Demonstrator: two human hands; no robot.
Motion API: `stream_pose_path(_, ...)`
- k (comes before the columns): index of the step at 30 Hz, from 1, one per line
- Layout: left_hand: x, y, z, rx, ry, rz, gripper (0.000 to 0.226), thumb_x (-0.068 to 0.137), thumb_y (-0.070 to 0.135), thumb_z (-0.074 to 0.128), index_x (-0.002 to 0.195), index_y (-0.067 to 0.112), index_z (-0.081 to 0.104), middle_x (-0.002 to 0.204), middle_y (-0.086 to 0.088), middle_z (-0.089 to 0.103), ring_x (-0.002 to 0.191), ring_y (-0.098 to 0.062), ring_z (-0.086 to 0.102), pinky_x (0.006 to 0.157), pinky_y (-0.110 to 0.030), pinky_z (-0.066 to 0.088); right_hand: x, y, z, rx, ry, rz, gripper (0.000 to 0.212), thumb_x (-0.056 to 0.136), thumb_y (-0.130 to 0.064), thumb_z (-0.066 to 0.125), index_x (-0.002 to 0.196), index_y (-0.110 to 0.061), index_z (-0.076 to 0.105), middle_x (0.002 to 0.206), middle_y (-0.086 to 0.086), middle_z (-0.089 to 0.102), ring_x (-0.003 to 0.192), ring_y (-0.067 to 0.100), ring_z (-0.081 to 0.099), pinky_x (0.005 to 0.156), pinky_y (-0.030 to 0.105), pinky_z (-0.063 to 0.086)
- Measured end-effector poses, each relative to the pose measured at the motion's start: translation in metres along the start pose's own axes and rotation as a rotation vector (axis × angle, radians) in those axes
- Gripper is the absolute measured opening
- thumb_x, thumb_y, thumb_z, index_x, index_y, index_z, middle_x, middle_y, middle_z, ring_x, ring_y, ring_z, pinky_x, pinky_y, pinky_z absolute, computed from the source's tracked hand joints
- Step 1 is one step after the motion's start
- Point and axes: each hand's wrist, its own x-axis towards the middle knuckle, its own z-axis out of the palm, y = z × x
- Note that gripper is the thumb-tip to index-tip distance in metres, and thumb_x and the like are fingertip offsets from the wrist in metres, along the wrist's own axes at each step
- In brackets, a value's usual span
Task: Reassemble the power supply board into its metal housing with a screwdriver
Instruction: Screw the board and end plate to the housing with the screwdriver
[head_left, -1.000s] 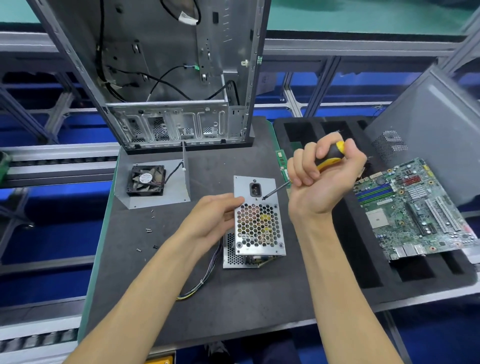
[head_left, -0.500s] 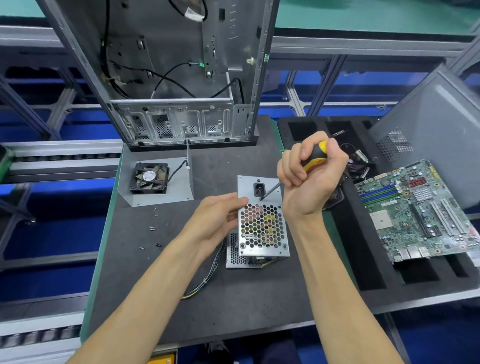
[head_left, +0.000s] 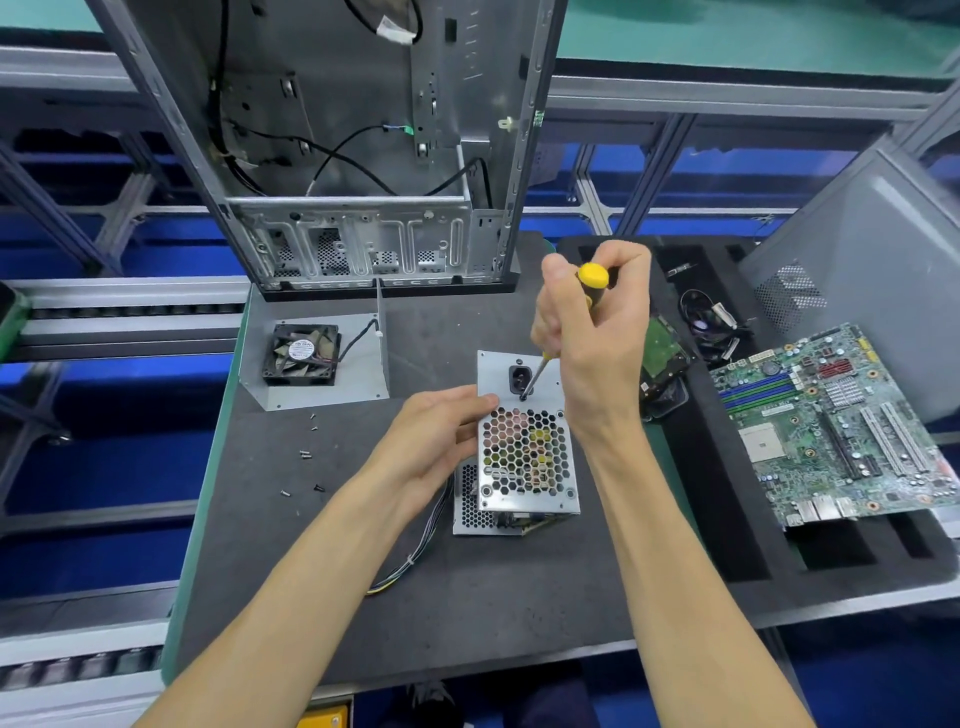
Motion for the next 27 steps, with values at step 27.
stream_pose_path(27,-0.0025,-0.0036,-0.0016,-0.022,0.005,0.027,0.018,0.096,0.006,0.061,0.105,0.004,0.076,0.104,-0.013,0.077,0.089,-0.018,0.074,0.075,-0.027,0.059,-0.0059,-0.0053,-0.0016,-0.113,-0.162,0.046,0.010,0.103,-0.015,0.055,0.106,-0.014,0.046,0.084,0.003,0.071,0.074,0.018,0.066,0.071,0.027,0.052)
